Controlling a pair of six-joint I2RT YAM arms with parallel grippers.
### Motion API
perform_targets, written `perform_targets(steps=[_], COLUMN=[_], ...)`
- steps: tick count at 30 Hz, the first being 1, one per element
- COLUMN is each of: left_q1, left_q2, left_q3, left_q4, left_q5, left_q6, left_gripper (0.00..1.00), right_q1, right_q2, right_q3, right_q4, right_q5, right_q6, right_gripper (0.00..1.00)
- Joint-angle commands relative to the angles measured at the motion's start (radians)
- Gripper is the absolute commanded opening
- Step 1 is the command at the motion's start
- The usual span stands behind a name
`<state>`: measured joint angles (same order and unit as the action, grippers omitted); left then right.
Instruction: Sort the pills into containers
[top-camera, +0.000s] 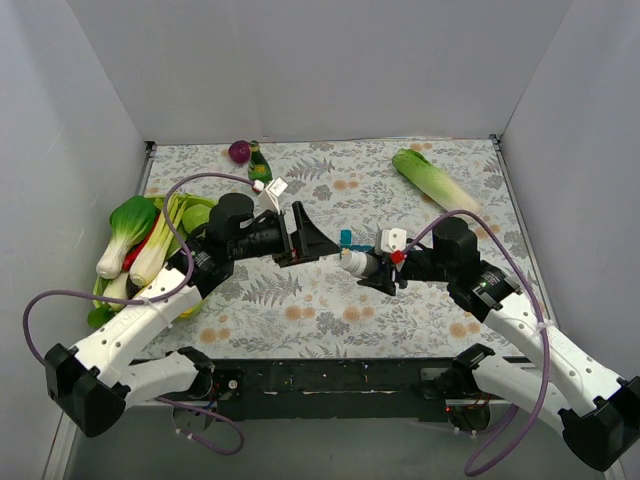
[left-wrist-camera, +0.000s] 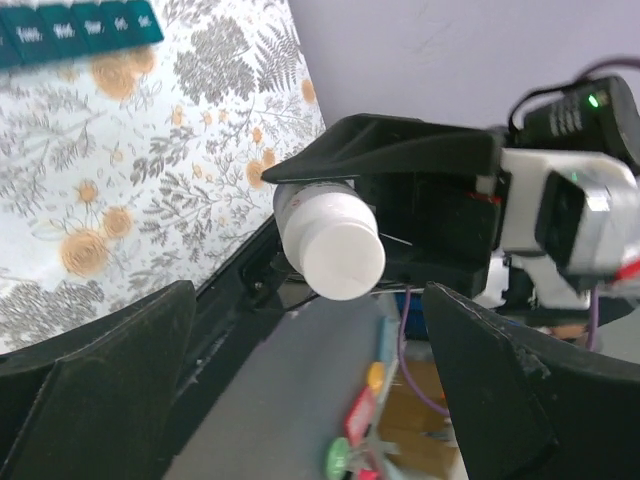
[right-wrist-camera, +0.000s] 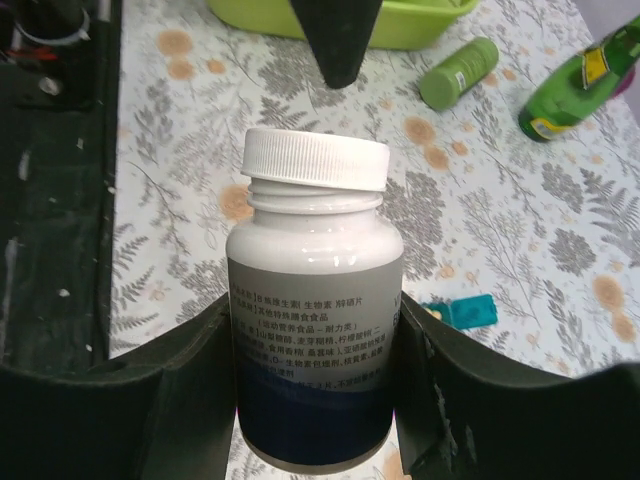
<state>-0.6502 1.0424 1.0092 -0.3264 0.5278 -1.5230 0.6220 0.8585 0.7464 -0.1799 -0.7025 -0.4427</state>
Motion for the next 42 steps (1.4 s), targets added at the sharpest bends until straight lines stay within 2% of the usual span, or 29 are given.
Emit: perform_targets(steps=[1,8,10,13,19,24,34,42], left_q1=[-0.020,-0.086,-0.094,-0.108,-0.117,-0.117,-0.118,-0.118], left_q2=[0.037,0.149,0.160,0.180,0.208,0.220,0.219,0.226], left_q3=[-0.028,0.032,0.035,0.039,0.049,0.055,0.057,0.074], left_q4=[0.121,0.075,0.067,0.058,0.066,0.075,0.093,0.101], left_q5=[-0.028,-0.089,-0.115,-0.124,-0.121,-0.104,-0.060,0.020], left_q6=[-0.236,-0.321,-0.328,-0.332,-0.327,-0.322,-0.286,-0.140], left_gripper=[0.98,0.90,0.80,0.79,0.69,0.49,0.25,0.22], right_q1=[0.021,0.030,0.030,0.030,0.030,0.030,0.028,0.018], right_q2=[-0.009,-0.009,-0.010,-0.009,-0.004,-0.003,0.013,0.027], right_q3=[0.045,0.034,0.031,0.027,0.028,0.024,0.008,-0.002], right_q4=[-0.050,-0.044,-0.046,-0.043,-0.036,-0.038,-0.020,-0.009], right_q5=[0.144,0.158,0.156,0.152,0.147,0.147,0.138,0.060], right_q6=[-0.188,-0.197,-0.194,-0.185,-0.179,-0.169,-0.084,0.021], right_gripper=[0.02,0.02,0.02,0.02,0.02,0.02,0.02,0.02])
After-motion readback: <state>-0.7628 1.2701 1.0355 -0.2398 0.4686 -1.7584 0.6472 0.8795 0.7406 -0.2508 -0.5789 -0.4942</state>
